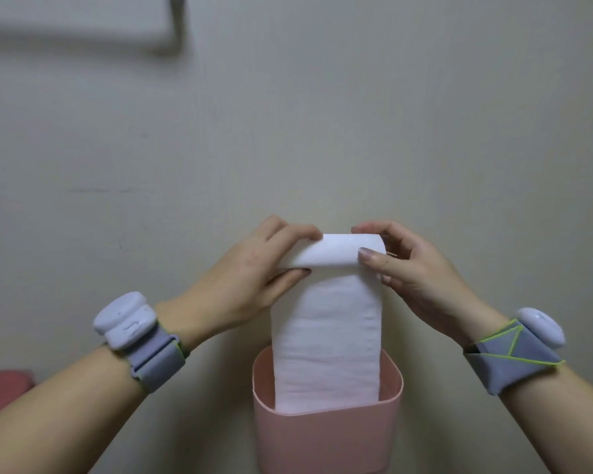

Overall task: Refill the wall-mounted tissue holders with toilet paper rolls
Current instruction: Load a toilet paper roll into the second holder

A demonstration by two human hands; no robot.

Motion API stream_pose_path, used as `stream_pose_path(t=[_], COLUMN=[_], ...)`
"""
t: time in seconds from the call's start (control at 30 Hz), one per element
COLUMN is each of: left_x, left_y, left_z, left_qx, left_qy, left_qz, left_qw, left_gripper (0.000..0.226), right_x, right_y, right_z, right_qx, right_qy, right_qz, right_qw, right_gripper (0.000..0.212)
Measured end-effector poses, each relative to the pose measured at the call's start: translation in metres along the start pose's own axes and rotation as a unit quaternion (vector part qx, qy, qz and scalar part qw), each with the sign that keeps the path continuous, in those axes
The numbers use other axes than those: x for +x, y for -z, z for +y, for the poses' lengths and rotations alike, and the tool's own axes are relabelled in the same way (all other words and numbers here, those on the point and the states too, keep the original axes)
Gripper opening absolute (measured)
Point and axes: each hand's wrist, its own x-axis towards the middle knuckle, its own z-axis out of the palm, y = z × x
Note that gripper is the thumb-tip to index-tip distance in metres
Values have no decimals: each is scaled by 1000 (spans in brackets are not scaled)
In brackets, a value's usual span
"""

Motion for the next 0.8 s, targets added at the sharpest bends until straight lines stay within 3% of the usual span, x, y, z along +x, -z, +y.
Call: stream_pose_path(t=[0.17,0.23,0.33,0.4,0.47,0.6,0.67,0.8], left_x=[6,9,12,15,16,16,17,16], left_y=[1,4,12,12,9,3,2,-12], left_z=[-2,-3,-7,-11,-17,-29,-32,-33], left_qx=[-218,-228,-66,59,115,170,186,208], left_qy=[136,150,53,-10,-30,-37,-41,-87], left_qz=[-5,17,38,36,33,73,88,98], left_qw=[966,962,996,998,992,982,978,969], left_gripper=[23,21,33,36,34,32,33,33], right_x=[2,6,12,15,16,8,-3,-18], right_y=[-1,-3,-4,-5,-5,-1,-3,-16], right_z=[-4,-9,-13,-13,-10,-3,-5,4], right_qx=[-77,-77,-73,-86,-126,-285,-271,-295], right_qy=[63,54,21,-1,-2,84,105,-13], right_qz=[21,36,43,29,33,169,127,-143], right_qw=[995,995,996,996,991,940,948,945], right_gripper=[20,17,22,24,21,25,17,13])
